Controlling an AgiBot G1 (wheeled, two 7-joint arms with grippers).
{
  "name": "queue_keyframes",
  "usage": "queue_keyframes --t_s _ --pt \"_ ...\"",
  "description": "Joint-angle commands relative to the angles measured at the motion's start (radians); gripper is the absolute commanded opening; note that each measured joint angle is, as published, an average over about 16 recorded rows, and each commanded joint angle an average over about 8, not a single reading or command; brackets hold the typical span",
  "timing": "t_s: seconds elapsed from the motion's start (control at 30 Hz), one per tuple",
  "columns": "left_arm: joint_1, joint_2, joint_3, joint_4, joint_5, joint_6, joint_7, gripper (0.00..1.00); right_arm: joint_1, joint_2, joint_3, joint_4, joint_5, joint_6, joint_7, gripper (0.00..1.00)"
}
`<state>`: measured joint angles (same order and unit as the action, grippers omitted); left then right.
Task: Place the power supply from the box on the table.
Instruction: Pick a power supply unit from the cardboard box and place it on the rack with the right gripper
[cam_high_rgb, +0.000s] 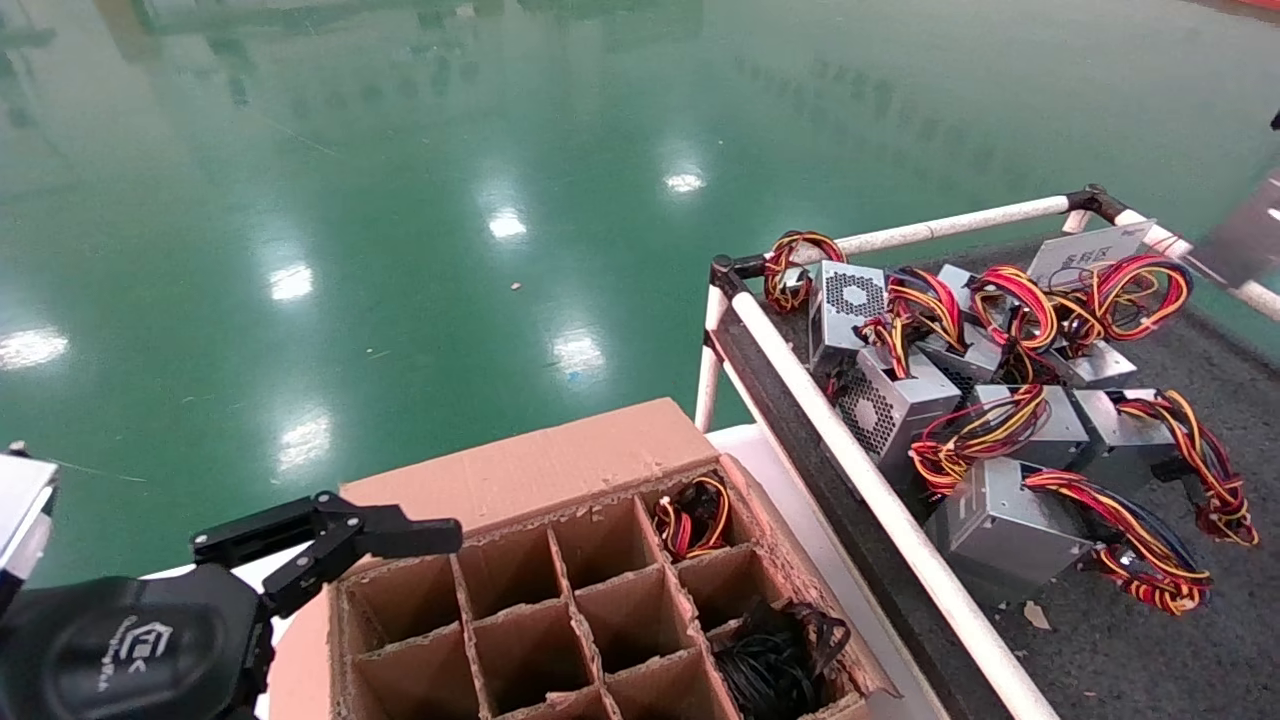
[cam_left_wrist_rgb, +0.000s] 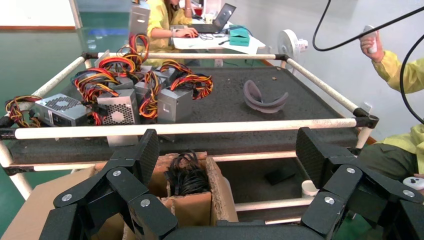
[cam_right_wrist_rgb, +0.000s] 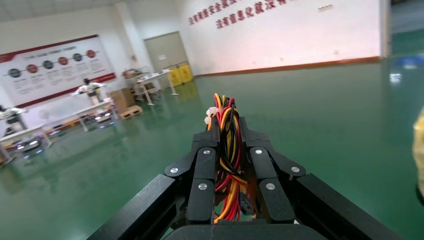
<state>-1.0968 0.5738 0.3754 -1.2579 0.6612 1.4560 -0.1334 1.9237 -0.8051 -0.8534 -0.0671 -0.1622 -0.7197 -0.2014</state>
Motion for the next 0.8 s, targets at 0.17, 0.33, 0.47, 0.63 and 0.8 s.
queue_keyframes --t_s 0.17,0.33,0.47,0.63,0.8 --pt "0.000 0.000 0.000 0.000 0.000 0.000 0.000 1.00 -0.041 0.006 0.012 0.019 0.018 0.050 -0.022 0.00" --pt "0.000 0.000 0.000 0.000 0.000 0.000 0.000 1.00 -0.076 0.009 0.019 0.031 0.027 0.066 -0.034 0.00" --pt "0.000 0.000 0.000 0.000 0.000 0.000 0.000 1.00 -0.093 0.008 0.025 0.044 0.037 0.068 -0.036 0.00" --pt "0.000 0.000 0.000 0.000 0.000 0.000 0.000 1.00 -0.117 0.000 0.028 0.054 0.041 0.063 -0.033 0.00" --pt "0.000 0.000 0.000 0.000 0.000 0.000 0.000 1.00 -0.151 -0.015 0.025 0.052 0.036 0.070 -0.036 0.00"
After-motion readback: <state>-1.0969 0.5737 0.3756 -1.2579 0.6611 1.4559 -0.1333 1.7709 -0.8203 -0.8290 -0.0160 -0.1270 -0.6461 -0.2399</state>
